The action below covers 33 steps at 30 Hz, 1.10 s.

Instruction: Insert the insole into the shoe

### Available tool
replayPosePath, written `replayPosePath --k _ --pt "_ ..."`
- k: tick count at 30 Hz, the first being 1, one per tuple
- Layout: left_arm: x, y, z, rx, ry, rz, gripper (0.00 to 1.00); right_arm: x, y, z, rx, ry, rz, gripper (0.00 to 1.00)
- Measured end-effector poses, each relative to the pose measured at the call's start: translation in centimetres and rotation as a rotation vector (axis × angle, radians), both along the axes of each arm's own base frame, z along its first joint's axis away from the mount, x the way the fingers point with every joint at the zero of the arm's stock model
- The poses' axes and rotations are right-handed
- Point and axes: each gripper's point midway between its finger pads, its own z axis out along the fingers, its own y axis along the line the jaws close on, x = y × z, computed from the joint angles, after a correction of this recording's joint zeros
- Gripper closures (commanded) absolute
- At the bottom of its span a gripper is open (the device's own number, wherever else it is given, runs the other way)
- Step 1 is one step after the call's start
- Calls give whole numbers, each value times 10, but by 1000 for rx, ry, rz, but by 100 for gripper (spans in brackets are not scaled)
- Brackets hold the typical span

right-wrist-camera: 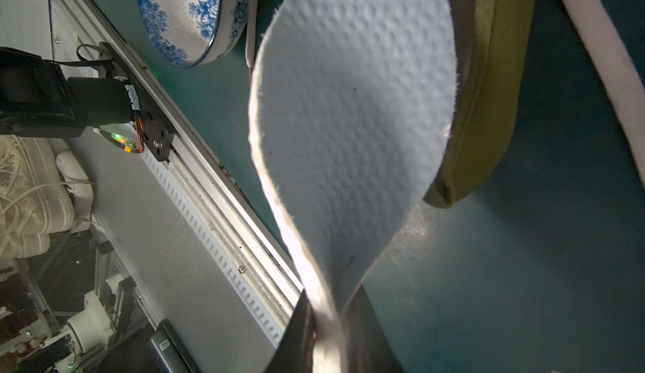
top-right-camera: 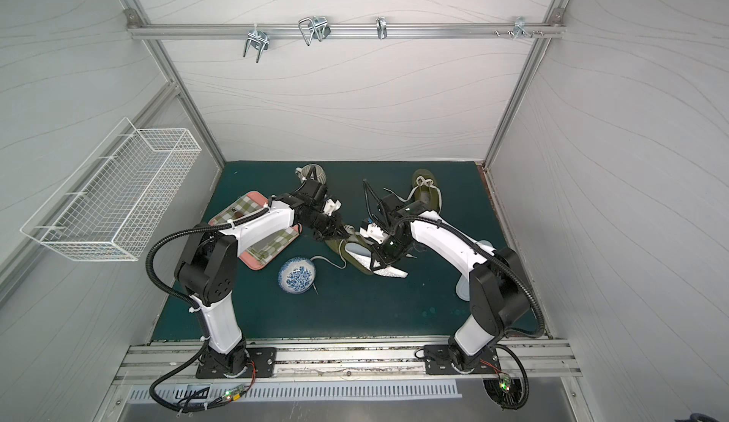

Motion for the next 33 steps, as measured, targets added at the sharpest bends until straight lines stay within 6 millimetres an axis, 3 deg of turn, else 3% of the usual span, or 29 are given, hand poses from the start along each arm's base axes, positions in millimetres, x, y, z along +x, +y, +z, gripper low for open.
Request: replayPosePath --k 12,23,33 --pt "-1 -1 -1 7 -6 -6 100 15 -2 -18 -65 60 -82 81" --pt "-2 3 -1 44 -33 -38 100 28 -1 -15 -100 68 -131 81" --pt "-3 7 13 94 -56 -82 100 27 -9 -23 -137 66 -141 81"
